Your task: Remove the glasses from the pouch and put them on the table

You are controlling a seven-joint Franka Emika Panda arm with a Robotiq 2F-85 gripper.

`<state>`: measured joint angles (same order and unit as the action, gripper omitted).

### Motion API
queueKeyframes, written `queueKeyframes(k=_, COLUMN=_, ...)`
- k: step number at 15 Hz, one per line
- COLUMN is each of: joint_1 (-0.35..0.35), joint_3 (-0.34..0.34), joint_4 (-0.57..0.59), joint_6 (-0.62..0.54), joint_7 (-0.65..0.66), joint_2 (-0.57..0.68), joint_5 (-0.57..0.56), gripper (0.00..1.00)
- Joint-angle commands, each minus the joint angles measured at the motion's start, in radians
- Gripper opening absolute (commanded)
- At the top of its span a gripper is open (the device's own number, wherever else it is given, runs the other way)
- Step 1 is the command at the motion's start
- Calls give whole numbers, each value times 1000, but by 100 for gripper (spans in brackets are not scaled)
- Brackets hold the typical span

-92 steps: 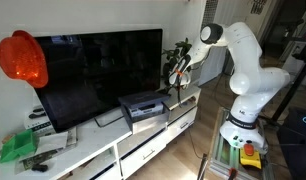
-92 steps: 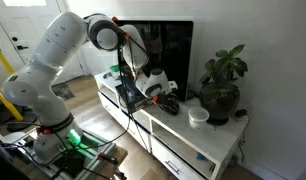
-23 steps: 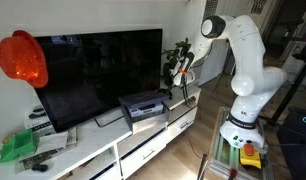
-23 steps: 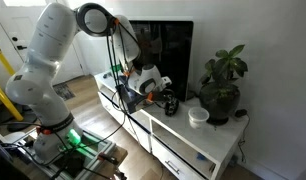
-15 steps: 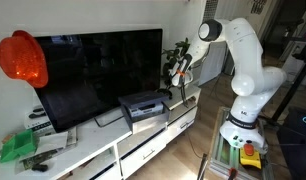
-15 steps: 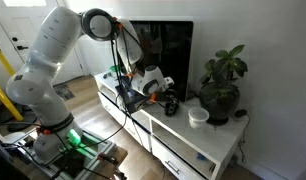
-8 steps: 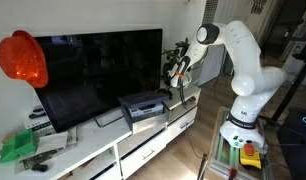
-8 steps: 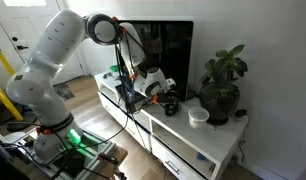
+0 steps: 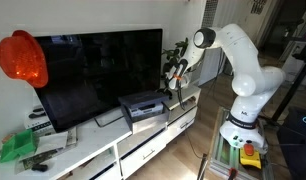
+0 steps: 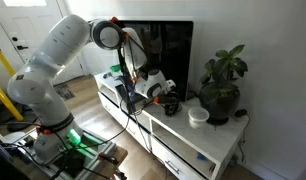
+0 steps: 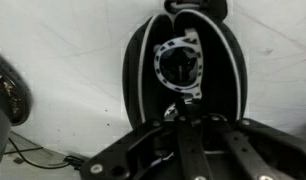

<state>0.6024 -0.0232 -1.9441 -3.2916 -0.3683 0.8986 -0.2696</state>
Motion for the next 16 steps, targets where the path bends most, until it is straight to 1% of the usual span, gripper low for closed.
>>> queueKeyframes(k=1, joint_1=-34, joint_3=38, joint_4=44, joint_6=-17, joint_7=8, joint_2=37, joint_5=-21, gripper=31)
queueKeyframes(k=3, joint_1=-49, joint_3=54, joint_4=50, joint_6=-17, joint_7=11, joint_2=43, joint_5=-19, gripper=31)
queueKeyframes(k=4, joint_1=-54, joint_3=59, joint_4=53, joint_6=-18, joint_7=11, joint_2=47, joint_5=-19, gripper=40)
queueKeyframes(k=5, joint_1=-58, joint_3=64, joint_4=55, joint_6=-19, joint_7=11, joint_2=49, joint_5=-19, gripper=37)
queueKeyframes(k=6, joint_1=-62, joint_3=69, joint_4=57, joint_6=-21, joint_7=12, joint_2=52, joint_5=-19, gripper=40)
queueKeyframes(k=8, joint_1=-68, joint_3=74, joint_4=63, joint_6=-19, joint_7=11, joint_2=60, joint_5=-20, gripper=38)
queueKeyframes(k=10, joint_1=-79, joint_3=84, joint_4=66, joint_6=-19, joint_7=12, joint_2=65, joint_5=-19, gripper=39)
queueKeyframes(k=14, joint_1=-96, joint_3=100, joint_4=69, joint_6=-17, joint_7=13, joint_2=69, joint_5=-17, gripper=44)
queueKeyframes(k=16, joint_1=-105, joint_3=110, joint_4=71, joint_6=-17, joint_7=13, joint_2=71, joint_5=-16, gripper=43)
